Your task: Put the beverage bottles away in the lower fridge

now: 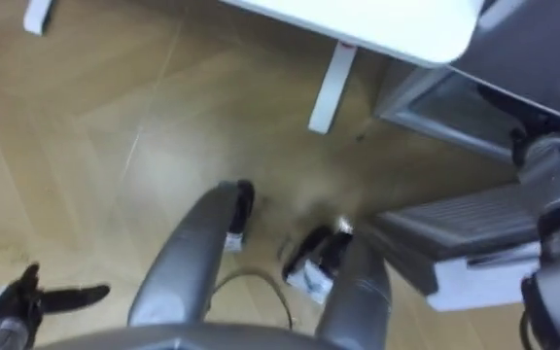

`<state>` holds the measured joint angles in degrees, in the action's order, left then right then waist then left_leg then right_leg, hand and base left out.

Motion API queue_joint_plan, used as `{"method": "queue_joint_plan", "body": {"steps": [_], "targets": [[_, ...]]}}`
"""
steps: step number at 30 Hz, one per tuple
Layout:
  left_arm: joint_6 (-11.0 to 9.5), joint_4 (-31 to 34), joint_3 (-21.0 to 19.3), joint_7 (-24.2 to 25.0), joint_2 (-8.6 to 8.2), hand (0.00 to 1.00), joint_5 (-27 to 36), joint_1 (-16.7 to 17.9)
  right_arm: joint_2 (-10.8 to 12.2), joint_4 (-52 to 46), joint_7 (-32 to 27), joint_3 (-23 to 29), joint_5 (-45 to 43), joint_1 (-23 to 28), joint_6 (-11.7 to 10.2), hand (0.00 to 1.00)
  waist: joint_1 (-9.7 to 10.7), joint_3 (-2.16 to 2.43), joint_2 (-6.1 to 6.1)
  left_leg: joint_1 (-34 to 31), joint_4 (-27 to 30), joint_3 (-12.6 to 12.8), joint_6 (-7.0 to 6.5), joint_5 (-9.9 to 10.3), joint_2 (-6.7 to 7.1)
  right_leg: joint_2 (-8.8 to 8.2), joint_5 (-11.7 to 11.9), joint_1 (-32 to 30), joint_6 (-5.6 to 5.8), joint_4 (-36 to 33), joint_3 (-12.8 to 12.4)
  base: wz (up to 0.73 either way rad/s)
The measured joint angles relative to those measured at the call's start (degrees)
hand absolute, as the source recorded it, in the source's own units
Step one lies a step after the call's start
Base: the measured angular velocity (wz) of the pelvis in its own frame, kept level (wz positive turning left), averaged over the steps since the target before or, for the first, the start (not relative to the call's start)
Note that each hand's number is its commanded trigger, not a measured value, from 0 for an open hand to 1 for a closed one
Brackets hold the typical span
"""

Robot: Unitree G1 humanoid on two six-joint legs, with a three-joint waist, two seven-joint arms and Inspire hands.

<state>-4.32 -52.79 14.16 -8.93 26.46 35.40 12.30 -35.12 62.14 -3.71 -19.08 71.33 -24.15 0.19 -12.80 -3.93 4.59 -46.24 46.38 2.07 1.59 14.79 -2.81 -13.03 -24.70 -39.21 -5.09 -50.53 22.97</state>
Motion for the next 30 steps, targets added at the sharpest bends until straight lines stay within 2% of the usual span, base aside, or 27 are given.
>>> {"method": "queue_joint_plan", "body": {"steps": [2,3,5,8,9,12,15,16,18,20,21,22,25,27,30], "targets": [[-0.1,-0.4,-1.3,0.1,-0.85,0.00,0.4,-0.6,0.8,-2.3,3.3,0.0,-1.5,2.3,-0.1,0.00,0.4,0.28,0.16,2.5,-1.5,0.5,-0.05,0.0,-0.61,1.10,1.0,2.4,0.35,2.4,-0.3,-0.23],[-0.1,-0.6,-2.5,0.5,-1.46,0.00,0.7,-0.7,1.7,-4.2,5.6,0.2,-1.9,4.0,-0.1,0.00,1.0,0.60,0.30,4.2,-2.6,0.5,-0.05,0.0,-0.95,1.90,1.7,4.1,0.59,4.2,-0.5,-0.20],[-0.2,-2.1,-2.8,0.9,-2.16,0.00,0.5,-1.4,3.0,-6.8,8.4,0.2,-2.5,6.7,0.1,0.00,1.7,0.92,0.27,7.1,-4.4,0.8,-0.06,0.0,-1.53,3.05,2.8,7.1,0.99,7.0,-0.6,-0.18],[-0.2,-3.5,-2.9,1.0,-3.60,0.00,0.6,-1.3,4.7,-10.7,12.8,0.3,-9.1,12.7,-0.6,0.00,2.2,2.32,0.05,12.4,-8.2,0.9,-0.14,0.0,-1.79,4.92,4.7,12.7,2.12,12.7,-1.1,-0.12],[-0.2,-3.8,-2.9,1.1,-4.20,0.00,1.1,-1.0,5.6,-11.7,14.5,0.3,-11.9,14.3,-0.9,0.00,2.9,2.99,-0.05,14.6,-9.5,1.0,-0.21,-0.1,-1.85,5.48,5.4,15.0,2.52,14.9,-1.2,-0.05],[-0.1,-4.7,-2.9,1.9,-5.59,0.00,1.0,-0.7,7.2,-15.6,18.1,1.3,-17.4,19.8,-1.3,0.00,3.5,3.67,-0.13,20.2,-13.4,2.6,-0.67,-0.3,-1.69,6.02,6.8,20.0,3.60,19.4,-2.0,-0.14],[-0.2,-5.9,-2.9,2.5,-5.98,0.00,1.2,-0.5,8.9,-21.1,21.2,1.7,-23.7,25.0,-2.1,0.00,3.5,3.88,0.46,25.4,-17.1,5.5,-0.90,-0.5,-1.48,6.17,7.7,23.0,4.23,21.8,-4.2,-0.38],[-0.2,-6.5,-3.1,2.6,-6.20,0.00,1.5,-0.5,9.8,-22.9,22.3,1.7,-24.5,26.7,-2.2,0.00,3.8,3.80,0.31,27.0,-18.1,6.2,-0.95,-0.4,-1.45,6.18,7.9,24.5,4.33,22.5,-4.3,-0.34],[-0.3,-6.7,-3.9,2.9,-6.69,0.00,2.6,-0.5,10.8,-25.7,23.7,1.8,-25.5,29.4,-2.1,0.00,5.3,3.74,0.28,28.9,-19.3,6.8,-1.00,-0.4,-1.13,6.09,8.0,25.8,4.54,23.1,-4.7,-0.16],[-0.8,-6.9,-4.2,2.9,-7.56,0.00,3.2,-0.4,11.2,-28.5,24.9,2.0,-28.4,32.3,-2.1,0.00,6.2,3.70,0.06,30.3,-20.4,7.3,-1.05,-0.4,-0.74,6.09,8.0,26.4,4.91,23.7,-5.8,-0.14],[-1.1,-6.7,-4.9,2.9,-8.47,0.00,3.3,-0.2,12.3,-29.8,25.6,3.3,-29.4,34.3,-2.2,0.00,6.8,3.54,-0.37,31.1,-21.3,7.5,-1.06,-0.4,-0.58,6.15,8.1,27.1,5.14,24.6,-5.8,0.00],[-1.1,-6.6,-5.4,2.9,-9.51,0.00,3.2,-0.2,13.7,-31.6,25.9,5.0,-29.6,36.9,-2.2,0.00,7.8,3.62,-0.47,31.9,-22.0,7.5,-1.09,-0.4,-0.51,6.28,8.3,28.1,5.40,25.8,-5.7,0.00],[-1.1,-6.7,-5.8,2.9,-11.29,0.00,2.2,0.1,16.0,-35.6,26.7,7.2,-30.5,42.5,-2.3,0.00,8.5,3.71,-0.83,34.4,-24.3,8.7,-1.19,-0.5,-0.29,6.42,8.7,29.7,5.82,27.5,-6.4,-0.14],[-2.1,-6.6,-6.4,2.9,-11.97,0.00,1.1,1.1,17.3,-36.7,27.0,7.7,-33.2,44.2,-2.7,0.00,9.7,3.86,-0.63,36.3,-25.4,9.3,-1.18,-0.5,-0.09,6.50,8.8,31.0,5.97,27.8,-7.2,-0.26],[-3.3,-6.0,-6.5,2.9,-12.65,0.00,0.5,2.2,17.9,-39.9,26.5,9.4,-37.1,46.5,-2.9,0.00,11.4,3.75,-0.62,38.3,-26.7,11.1,-1.19,-0.5,0.07,6.48,8.9,31.5,6.21,27.8,-8.9,-0.26]]}}
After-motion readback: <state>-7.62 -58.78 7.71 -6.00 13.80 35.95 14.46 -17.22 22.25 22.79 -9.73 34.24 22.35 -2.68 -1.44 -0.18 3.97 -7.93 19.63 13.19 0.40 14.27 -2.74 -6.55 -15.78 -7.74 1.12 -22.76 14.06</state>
